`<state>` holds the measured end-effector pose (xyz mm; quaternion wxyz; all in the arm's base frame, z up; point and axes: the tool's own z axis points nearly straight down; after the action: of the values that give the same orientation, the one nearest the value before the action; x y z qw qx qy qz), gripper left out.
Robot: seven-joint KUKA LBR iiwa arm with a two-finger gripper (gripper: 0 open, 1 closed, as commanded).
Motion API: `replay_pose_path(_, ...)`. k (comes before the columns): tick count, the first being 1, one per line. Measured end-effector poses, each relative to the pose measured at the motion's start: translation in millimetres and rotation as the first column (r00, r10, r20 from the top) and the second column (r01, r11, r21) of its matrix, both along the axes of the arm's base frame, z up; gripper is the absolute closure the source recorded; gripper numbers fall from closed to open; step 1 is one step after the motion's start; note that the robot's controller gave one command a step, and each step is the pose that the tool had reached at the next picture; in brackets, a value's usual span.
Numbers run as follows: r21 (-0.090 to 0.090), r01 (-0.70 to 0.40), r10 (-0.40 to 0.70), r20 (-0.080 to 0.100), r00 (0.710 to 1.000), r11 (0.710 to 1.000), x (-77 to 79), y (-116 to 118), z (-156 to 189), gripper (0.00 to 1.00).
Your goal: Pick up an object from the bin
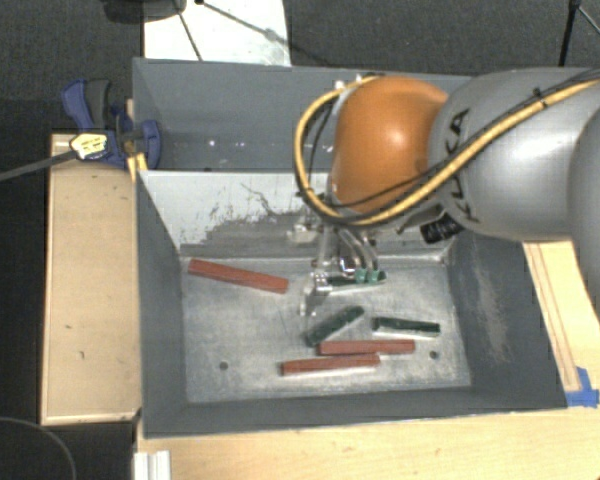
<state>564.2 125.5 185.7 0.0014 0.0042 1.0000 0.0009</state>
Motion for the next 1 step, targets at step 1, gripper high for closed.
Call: replay_pose_path(1,0.0,0.0,0.0,0.0,1.0,1.0,0.0,0.0,0.0,0.0)
